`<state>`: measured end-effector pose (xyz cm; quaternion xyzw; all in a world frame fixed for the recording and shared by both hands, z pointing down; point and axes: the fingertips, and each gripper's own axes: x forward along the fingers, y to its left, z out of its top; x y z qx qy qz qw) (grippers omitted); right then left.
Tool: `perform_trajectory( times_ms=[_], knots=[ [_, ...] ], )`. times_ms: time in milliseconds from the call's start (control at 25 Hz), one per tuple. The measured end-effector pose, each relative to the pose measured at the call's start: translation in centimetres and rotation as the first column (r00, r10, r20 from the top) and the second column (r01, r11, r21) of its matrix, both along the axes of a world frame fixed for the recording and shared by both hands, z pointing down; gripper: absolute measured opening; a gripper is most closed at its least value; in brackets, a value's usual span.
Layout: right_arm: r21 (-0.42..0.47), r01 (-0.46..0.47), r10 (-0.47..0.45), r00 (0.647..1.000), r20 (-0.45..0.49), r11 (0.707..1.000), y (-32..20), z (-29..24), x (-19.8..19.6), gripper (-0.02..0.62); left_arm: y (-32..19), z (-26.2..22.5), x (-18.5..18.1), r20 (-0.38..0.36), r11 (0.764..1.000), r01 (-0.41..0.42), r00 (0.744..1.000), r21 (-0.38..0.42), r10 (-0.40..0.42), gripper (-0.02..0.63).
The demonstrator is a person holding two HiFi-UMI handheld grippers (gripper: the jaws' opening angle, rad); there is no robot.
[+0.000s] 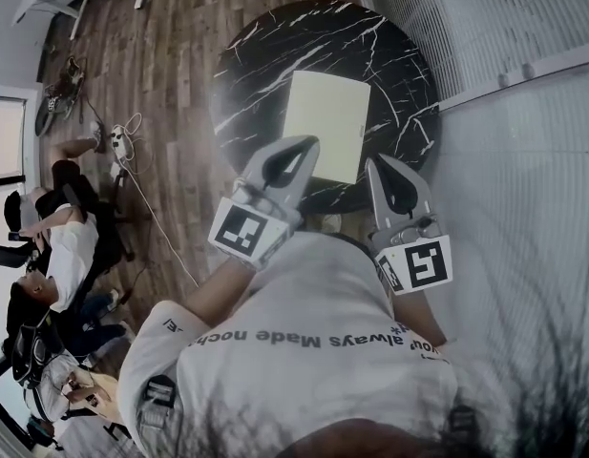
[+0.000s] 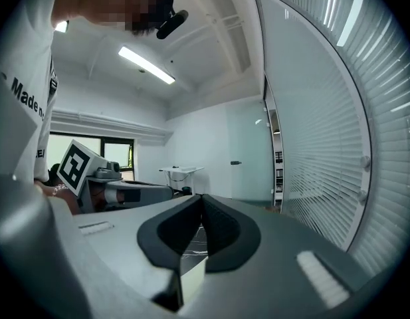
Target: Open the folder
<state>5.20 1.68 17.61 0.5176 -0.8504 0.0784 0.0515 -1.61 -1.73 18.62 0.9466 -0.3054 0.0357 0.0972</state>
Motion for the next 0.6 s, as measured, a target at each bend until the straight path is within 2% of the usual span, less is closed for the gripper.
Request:
perform_trajectory(
  times_ms=[240,440,600],
  knots=[
    [0.008,-0.037,0.037,0.999,-0.035,0.999,-3.7,0.2,-1.7,0.002,-4.2,0.9,-1.5,-0.004,0.999,-0.042,0.999,-0.024,0.042,0.003],
    [-0.033,-0.079,0.078,0.997,-0.012,0.996,-4.7,1.7,0.0,0.002,-5.4,1.8,0.0,-0.002,0.997,-0.072,0.997,-0.032,0.072,0.003],
    [-0.057,-0.078,0.077,0.997,-0.029,0.995,-5.5,2.4,1.6,0.002,-6.8,2.8,0.4,-0.002,0.996,-0.036,0.999,-0.081,0.036,0.003]
  ],
)
